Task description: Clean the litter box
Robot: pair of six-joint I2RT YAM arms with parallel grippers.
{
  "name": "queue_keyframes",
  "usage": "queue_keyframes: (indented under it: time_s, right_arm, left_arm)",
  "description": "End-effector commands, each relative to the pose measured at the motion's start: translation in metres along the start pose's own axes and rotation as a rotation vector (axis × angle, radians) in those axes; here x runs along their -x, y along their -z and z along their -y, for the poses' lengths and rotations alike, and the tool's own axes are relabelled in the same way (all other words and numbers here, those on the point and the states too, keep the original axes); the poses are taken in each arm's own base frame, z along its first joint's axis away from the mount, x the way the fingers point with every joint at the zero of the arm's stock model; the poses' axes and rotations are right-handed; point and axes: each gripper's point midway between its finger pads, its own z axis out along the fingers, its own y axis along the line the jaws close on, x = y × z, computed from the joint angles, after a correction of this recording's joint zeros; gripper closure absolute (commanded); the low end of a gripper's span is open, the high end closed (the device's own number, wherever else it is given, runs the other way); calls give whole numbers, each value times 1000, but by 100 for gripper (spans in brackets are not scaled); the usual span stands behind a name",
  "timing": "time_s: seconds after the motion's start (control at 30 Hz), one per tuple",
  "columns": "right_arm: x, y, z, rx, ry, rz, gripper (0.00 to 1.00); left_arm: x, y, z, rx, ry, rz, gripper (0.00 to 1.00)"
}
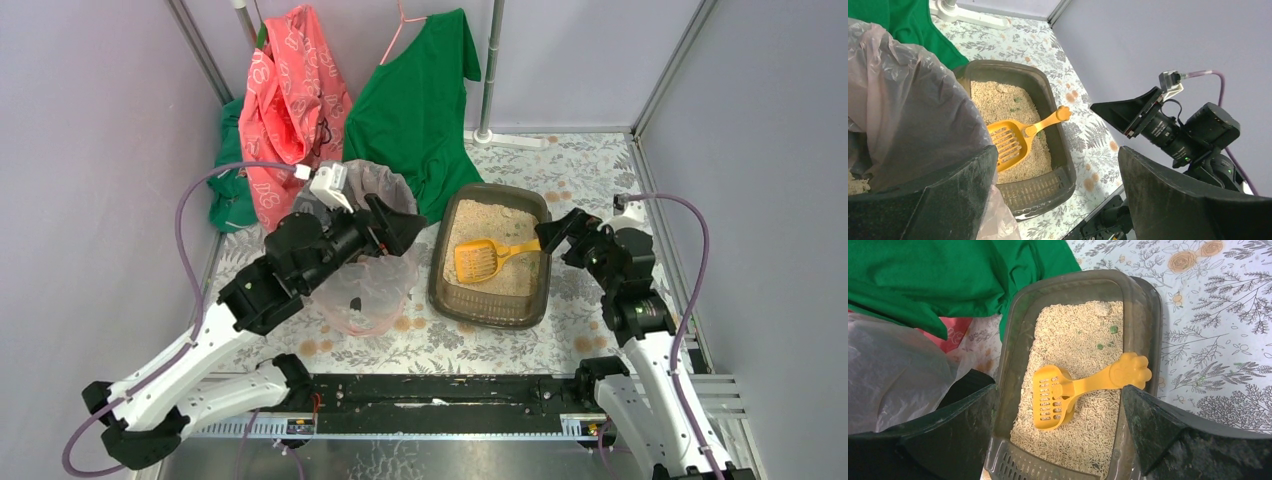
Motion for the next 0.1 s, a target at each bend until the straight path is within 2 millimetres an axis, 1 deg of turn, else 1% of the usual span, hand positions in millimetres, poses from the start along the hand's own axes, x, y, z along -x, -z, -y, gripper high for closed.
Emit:
queue_keyframes:
  time_s: [0.0,0.07]
  right_arm:
    - [0,-1,-7,42,14,-5,0]
    - [-1,-1,-9,51,8,-8,0]
  left_arm:
    - [12,3,9,-40,10,52,1]
    - [12,6,10,-50,9,53,1]
